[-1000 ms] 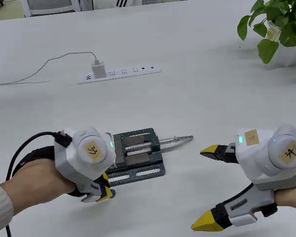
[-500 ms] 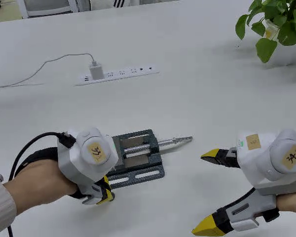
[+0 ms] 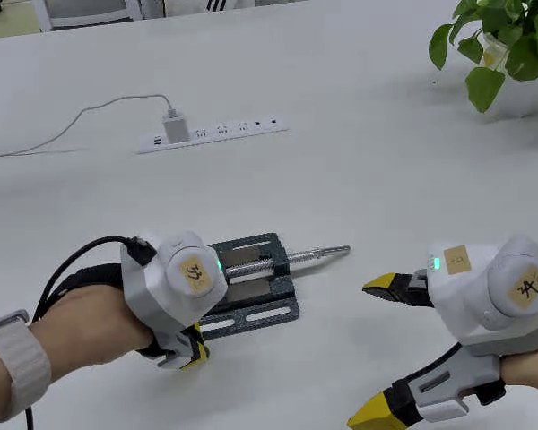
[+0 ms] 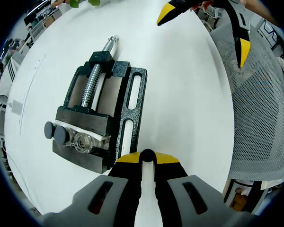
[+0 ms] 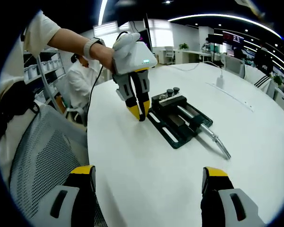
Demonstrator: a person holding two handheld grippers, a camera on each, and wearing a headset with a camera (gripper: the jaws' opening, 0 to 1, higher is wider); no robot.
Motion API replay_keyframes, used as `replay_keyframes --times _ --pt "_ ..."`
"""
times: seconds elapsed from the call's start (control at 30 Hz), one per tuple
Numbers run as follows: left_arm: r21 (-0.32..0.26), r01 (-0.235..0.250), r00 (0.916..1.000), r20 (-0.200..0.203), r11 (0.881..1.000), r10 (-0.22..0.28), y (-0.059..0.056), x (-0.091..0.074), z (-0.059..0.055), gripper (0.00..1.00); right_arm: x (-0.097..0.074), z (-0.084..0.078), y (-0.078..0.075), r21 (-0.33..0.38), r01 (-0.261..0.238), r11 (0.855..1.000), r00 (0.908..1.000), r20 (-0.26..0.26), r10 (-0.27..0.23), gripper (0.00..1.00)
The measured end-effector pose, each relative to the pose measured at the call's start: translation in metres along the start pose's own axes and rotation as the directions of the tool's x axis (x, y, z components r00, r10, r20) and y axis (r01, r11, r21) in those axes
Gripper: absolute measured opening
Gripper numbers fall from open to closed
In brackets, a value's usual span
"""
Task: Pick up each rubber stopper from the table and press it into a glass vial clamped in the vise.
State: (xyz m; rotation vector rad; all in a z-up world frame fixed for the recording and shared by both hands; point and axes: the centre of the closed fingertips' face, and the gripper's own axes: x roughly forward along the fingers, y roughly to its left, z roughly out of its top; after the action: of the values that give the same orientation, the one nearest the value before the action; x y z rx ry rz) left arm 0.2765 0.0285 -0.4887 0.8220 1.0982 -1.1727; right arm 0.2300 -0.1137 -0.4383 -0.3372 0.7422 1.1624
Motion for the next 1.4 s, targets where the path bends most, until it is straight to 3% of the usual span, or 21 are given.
replay_keyframes --times 0.3,0.47,0.57,0.67,0.73,0.9,1.0,1.03,1.1,1.13,1.17,1.2,1.23,1.33,1.37,1.4 --pt "-0.030 -0.005 0.9999 0.015 1.000 0.005 -0.001 0.000 0.000 0.05 0.002 0.000 0.004 -0.001 -0.005 1.000 1.0000 -0.001 0.005 0.91" --pt "-0.073 0.000 0.9984 0.056 0.997 0.004 0.000 -0.005 0.000 0.05 0.004 0.002 0.007 -0.003 -0.008 1.000 1.0000 0.002 0.008 0.91" --pt "-0.145 0.016 0.9926 0.121 0.989 0.002 0.002 -0.012 0.005 0.05 0.005 0.003 0.007 -0.004 -0.010 1.000 0.9999 0.005 0.010 0.91" --pt "-0.232 0.046 0.9797 0.200 0.972 0.002 0.003 -0.023 0.010 0.05 0.007 0.007 0.010 0.000 -0.014 1.000 0.9998 0.016 0.014 0.91" --pt "-0.291 0.066 0.9667 0.255 0.955 0.011 0.003 -0.030 0.014 0.05 0.008 0.012 0.011 0.021 -0.021 1.000 0.9989 0.041 0.020 0.90" --pt "-0.422 0.152 0.9208 0.389 0.894 0.027 -0.002 -0.047 0.026 0.05 0.012 0.025 0.013 0.028 -0.018 0.999 0.9962 0.085 0.016 0.87" --pt "-0.488 0.234 0.8791 0.476 0.841 0.032 -0.006 -0.057 0.034 0.05 0.013 0.035 0.014 0.024 -0.016 1.000 0.9936 0.112 0.014 0.86" --pt "-0.513 0.279 0.8562 0.516 0.812 0.032 -0.008 -0.061 0.039 0.05 0.014 0.039 0.015 0.021 -0.015 1.000 0.9923 0.123 0.013 0.86" --pt "-0.541 0.335 0.8253 0.563 0.771 0.037 -0.011 -0.066 0.043 0.05 0.015 0.045 0.016 0.019 -0.015 1.000 0.9894 0.145 0.012 0.85" --pt "-0.549 0.377 0.8016 0.597 0.746 0.035 -0.013 -0.070 0.047 0.05 0.015 0.049 0.016 0.018 -0.013 1.000 0.9874 0.158 0.010 0.85" --pt "-0.558 0.404 0.7885 0.614 0.725 0.034 -0.015 -0.073 0.048 0.05 0.015 0.052 0.017 0.016 -0.013 1.000 0.9855 0.169 0.010 0.84" --pt "-0.566 0.433 0.7674 0.640 0.701 0.042 -0.016 -0.076 0.050 0.05 0.015 0.055 0.018 0.013 -0.013 1.000 0.9839 0.179 0.010 0.84" --pt "-0.568 0.460 0.7530 0.657 0.683 0.039 -0.018 -0.079 0.052 0.05 0.014 0.059 0.018 0.002 -0.005 1.000 0.9808 0.195 0.004 0.82" --pt "-0.582 0.539 0.6974 0.714 0.609 0.065 -0.017 -0.088 0.055 0.05 0.013 0.072 0.020 -0.018 -0.004 1.000 0.9720 0.235 0.008 0.78" --pt "-0.580 0.574 0.6712 0.738 0.578 0.073 -0.017 -0.093 0.057 0.05 0.012 0.076 0.020 -0.024 -0.003 1.000 0.9688 0.248 0.009 0.78" --pt "-0.576 0.598 0.6531 0.753 0.558 0.078 -0.017 -0.096 0.058 0.05 0.013 0.079 0.021 -0.029 -0.004 1.000 0.9676 0.252 0.011 0.77"
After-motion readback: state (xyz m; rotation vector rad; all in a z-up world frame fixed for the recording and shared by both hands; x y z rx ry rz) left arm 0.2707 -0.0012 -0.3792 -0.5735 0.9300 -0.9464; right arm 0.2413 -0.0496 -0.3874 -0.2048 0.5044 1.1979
